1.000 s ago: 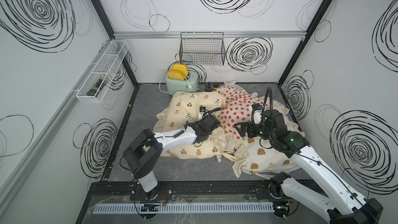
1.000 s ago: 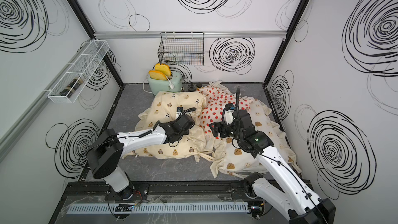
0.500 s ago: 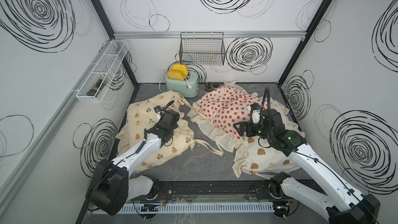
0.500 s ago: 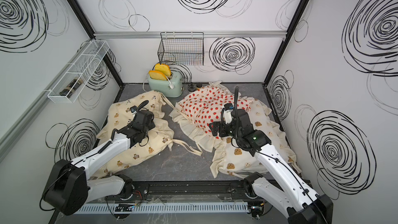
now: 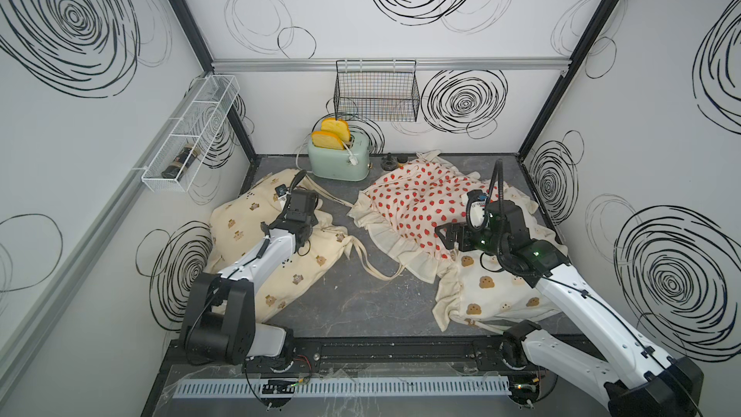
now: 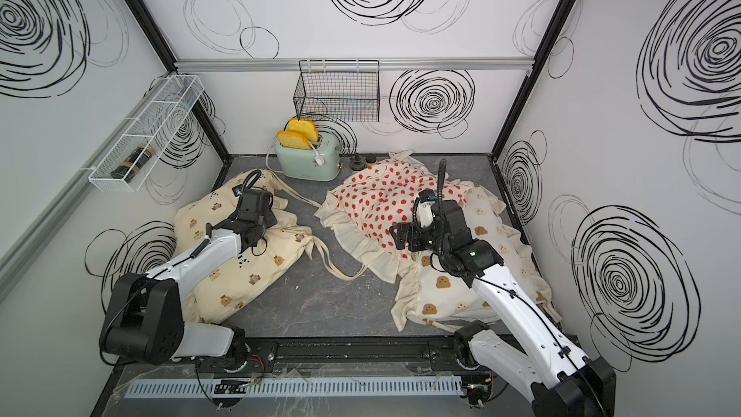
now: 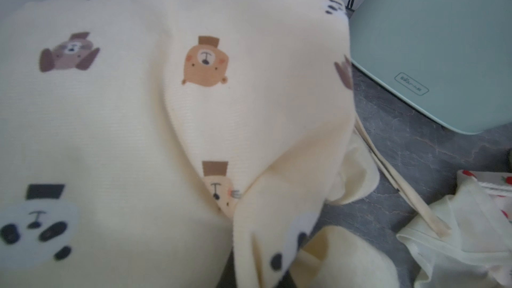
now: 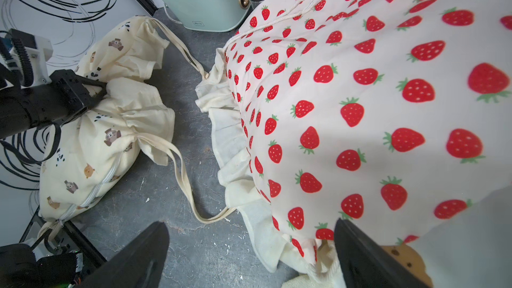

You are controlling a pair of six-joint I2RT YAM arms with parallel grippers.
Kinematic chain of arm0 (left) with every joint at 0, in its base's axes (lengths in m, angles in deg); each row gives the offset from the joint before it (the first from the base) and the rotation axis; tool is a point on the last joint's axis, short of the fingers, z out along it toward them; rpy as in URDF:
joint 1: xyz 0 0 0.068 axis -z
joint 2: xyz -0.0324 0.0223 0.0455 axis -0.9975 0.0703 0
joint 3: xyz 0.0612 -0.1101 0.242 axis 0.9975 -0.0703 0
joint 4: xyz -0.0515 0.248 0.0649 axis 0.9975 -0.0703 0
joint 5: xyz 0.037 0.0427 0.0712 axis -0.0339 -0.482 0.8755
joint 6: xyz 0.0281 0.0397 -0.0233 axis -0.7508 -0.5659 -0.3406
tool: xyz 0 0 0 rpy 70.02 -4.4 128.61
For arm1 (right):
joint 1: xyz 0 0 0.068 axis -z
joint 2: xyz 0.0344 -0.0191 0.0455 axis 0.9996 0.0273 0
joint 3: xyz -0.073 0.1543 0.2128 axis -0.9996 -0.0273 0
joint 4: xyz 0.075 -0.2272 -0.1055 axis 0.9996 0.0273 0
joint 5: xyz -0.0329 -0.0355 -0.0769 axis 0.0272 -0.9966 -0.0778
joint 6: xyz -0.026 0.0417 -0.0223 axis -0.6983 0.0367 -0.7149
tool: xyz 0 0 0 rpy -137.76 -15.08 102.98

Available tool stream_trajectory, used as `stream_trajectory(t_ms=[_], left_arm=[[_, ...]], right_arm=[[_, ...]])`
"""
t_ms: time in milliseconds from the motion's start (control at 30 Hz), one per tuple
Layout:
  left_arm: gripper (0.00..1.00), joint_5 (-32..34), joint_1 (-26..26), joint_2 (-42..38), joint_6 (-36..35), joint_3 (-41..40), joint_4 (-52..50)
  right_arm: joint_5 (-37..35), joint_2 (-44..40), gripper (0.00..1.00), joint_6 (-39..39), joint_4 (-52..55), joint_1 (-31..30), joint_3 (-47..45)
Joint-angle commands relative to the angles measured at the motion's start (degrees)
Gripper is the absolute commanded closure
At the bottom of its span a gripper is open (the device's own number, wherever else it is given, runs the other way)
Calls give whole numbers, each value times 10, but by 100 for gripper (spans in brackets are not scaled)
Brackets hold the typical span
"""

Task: Zip up pillowcases
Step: Move the pillowcase to the center of the board.

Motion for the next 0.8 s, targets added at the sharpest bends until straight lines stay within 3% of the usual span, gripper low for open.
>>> stream_trajectory(t_ms=[0,300,367,467,533,767], left_arm=[[87,19,-28,26,-30,45,29],[82,19,-54,74,-62,110,44],[64,5,-54,77,-57,111,45],[54,-20,-48,65,-55,108,46],[40,-34,-44,53,-51,112,36],[15,-85,-10,-5,-41,128,-7]], right_arm=[[11,-1,2,7,-12,11,0],[19,5,3,9,-14,31,-6],[19,5,3,12,-16,34,-8],[20,8,3,7,-11,44,-5],[21,10,3,6,-7,53,-1],[31,13,3,-9,13,101,26]])
